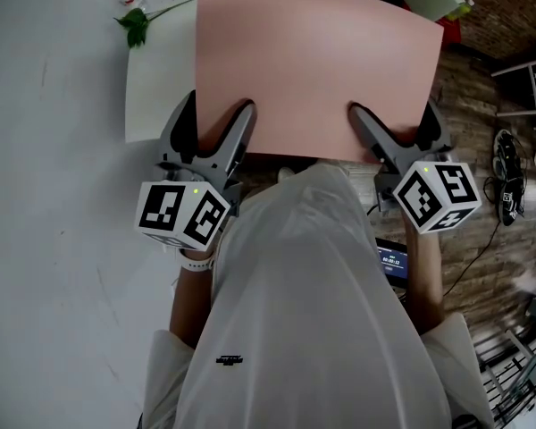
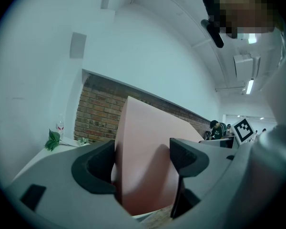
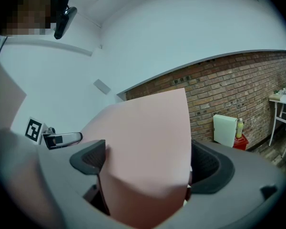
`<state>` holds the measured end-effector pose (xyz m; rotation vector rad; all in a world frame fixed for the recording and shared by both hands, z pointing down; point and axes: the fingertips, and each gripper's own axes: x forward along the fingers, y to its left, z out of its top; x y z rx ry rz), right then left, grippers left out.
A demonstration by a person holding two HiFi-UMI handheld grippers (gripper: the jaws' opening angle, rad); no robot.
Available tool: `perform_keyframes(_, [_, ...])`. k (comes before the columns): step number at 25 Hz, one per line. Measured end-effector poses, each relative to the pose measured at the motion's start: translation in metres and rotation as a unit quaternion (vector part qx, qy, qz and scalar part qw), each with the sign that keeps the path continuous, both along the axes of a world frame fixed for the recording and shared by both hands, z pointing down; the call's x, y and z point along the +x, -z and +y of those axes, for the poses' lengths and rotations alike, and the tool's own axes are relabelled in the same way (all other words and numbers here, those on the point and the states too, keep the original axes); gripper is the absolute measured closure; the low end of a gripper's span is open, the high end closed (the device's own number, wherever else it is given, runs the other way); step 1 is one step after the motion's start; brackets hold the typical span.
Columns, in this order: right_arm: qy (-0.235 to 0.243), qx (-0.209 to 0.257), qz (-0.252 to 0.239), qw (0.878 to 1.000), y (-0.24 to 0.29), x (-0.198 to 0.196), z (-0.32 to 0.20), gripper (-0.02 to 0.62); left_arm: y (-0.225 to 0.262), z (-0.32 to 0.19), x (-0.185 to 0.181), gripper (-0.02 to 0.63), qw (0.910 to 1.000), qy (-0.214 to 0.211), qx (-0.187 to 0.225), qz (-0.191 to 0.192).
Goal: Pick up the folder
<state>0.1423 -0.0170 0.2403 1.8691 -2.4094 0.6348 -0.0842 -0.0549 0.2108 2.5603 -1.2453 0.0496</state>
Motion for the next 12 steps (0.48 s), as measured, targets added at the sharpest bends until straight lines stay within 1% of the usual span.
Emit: perform_keyframes(12, [0.000, -0.009, -0.001, 1.000, -0.0065, -0.0061, 0.0039, 0.064, -0.0083, 0.0037, -0.0069, 0.236, 0.9999, 0.000, -0.012, 0.000])
